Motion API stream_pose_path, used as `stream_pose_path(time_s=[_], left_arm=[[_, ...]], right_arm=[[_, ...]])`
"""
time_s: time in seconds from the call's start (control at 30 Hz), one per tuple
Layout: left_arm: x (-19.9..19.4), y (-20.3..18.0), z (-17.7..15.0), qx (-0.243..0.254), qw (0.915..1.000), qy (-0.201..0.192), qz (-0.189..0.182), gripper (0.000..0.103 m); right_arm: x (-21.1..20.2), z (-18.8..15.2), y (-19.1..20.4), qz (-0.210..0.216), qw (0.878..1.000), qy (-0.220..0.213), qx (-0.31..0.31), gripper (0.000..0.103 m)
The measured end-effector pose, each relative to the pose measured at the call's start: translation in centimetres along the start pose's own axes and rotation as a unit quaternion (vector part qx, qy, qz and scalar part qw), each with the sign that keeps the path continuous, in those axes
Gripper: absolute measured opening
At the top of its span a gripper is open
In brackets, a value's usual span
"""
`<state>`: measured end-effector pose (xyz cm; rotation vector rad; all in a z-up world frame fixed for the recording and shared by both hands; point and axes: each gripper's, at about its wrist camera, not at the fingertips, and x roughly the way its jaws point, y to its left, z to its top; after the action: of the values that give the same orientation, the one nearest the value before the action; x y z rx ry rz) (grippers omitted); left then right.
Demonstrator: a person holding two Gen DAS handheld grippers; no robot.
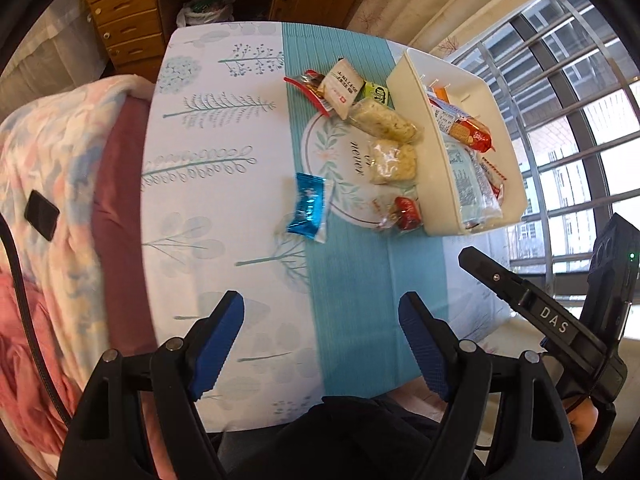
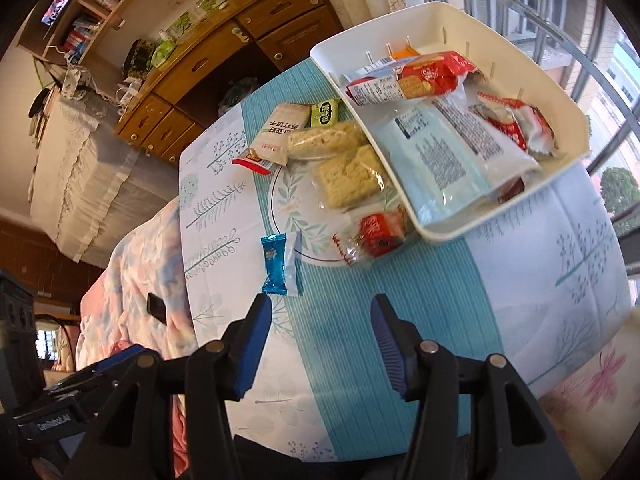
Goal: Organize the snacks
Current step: 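Withdraw both open tools from the tray toward the remaining snacks, then grasp the white biscuit pack with the left tool while the right tool grasps the blue candy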
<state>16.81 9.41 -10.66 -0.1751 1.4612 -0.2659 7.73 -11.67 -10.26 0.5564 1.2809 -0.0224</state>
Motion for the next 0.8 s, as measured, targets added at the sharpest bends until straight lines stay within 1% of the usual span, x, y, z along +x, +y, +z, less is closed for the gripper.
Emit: stream_pose_path(time_s=[0.17,0.37,0.4,0.43,0.5,0.63,0.8], left_arm=[[-0.4,1.6,0.3,0.016,0.9998,0.007,0.002,0.080],[-0.2,2.1,1.5,0.025,0.9996,0.012,-0.005,0.083],[-0.1,2.1,1.9,0.028,0.9995,0.013,-0.004,0.084],[0.1,2.0,2.3,0.030,0.9994,0.014,-0.002,0.084],[0.4,1.9,3.2,0.033,0.9993,0.016,0.001,0.085],[1.2,1.5,5.2,0.037,0.9991,0.021,0.006,0.090],[2.6,0.7,8.7,0.049,0.9982,0.026,0.024,0.090]], right_arm=[[0.6,-1.8,0.8,-0.011,1.000,-0.007,0.012,0.053],[1.5,-3.4,1.5,-0.033,0.999,-0.007,0.006,0.054],[1.7,-3.5,1.6,-0.036,0.999,-0.009,0.002,0.056],[1.8,-3.6,1.7,-0.038,0.999,-0.011,0.000,0.061],[2.3,-3.7,1.7,-0.040,0.999,-0.012,-0.006,0.065],[3.3,-3.4,1.8,-0.040,0.999,-0.012,-0.015,0.066],[4.8,-2.6,2.4,-0.029,0.999,-0.025,-0.039,0.068]])
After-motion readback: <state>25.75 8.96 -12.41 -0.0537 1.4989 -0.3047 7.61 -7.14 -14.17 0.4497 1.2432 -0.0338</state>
